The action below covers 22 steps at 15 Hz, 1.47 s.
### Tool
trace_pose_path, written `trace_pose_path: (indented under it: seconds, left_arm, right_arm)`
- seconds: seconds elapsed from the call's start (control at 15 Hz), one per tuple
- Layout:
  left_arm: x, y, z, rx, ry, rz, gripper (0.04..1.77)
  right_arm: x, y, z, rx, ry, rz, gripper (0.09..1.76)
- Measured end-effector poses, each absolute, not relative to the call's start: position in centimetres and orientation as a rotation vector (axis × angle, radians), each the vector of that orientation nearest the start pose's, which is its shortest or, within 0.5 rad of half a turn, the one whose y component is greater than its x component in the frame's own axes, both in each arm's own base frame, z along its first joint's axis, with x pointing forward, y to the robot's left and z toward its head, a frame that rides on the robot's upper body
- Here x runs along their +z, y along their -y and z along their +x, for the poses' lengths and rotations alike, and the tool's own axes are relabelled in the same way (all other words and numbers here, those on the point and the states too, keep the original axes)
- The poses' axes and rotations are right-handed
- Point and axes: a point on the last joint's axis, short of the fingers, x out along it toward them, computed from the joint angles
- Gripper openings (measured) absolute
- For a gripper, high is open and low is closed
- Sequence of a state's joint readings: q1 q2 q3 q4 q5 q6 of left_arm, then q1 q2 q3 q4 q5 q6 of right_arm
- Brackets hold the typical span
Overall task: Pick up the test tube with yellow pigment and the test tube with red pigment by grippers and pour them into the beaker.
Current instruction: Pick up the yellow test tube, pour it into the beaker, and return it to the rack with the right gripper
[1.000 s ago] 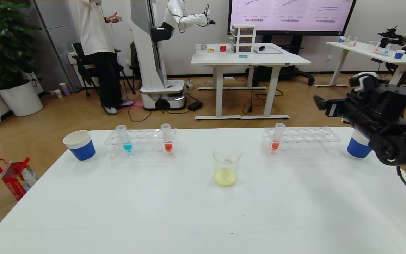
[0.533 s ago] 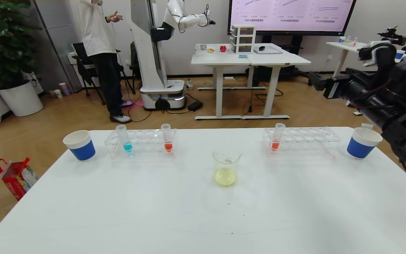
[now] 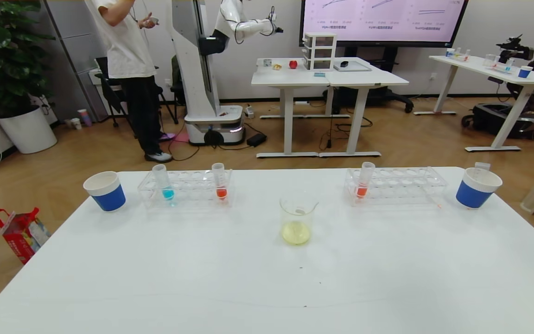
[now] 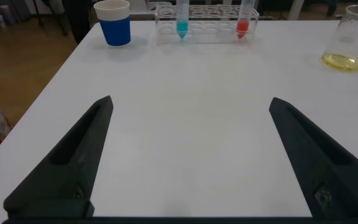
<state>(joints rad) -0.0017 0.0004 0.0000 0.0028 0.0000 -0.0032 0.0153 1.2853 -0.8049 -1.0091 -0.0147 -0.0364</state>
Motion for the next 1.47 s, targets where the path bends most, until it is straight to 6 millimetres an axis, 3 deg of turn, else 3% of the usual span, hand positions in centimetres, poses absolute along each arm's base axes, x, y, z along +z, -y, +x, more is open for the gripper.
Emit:
trace_pose_path:
  seconds: [0.2,0.4,0.6,0.87,1.07,1.33,1.47]
  left_arm:
    - [7.5,0.0,-2.3,-0.002,-0.003,-0.004,1.75]
    - [7.5,0.0,-2.3,-0.002,-0.004,-0.004,1.75]
    - [7.5,0.0,-2.3,-0.002,-0.004,-0.004,1.75]
    - [7.5,0.0,-2.3,-0.002,-0.003,-0.004,1.75]
    - [7.5,0.0,-2.3,-0.002,-0.004,-0.004,1.75]
    - [7.5,0.0,-2.3,-0.002,-0.003,-0.004,1.75]
    - [7.5,0.0,-2.3,-0.002,-0.003,-0.003,1.75]
  right_arm:
    - [32.9,0.1,12.6,-0.031,0.629,-0.048,1.74]
    - [31.3,0.1,6.3,-0.043,0.671,-0.068,1.74]
    - [28.4,0.0,0.5,-0.041,0.637,-0.074,1.74]
    - [22.6,0.0,-5.1,-0.024,0.52,-0.088,1.74]
    - [18.1,0.1,-5.8,-0.017,0.486,-0.089,1.74]
    - [12.0,0.1,-3.3,-0.014,0.307,-0.087,1.74]
    - [9.2,0.1,-2.5,-0.007,0.129,-0.093,1.74]
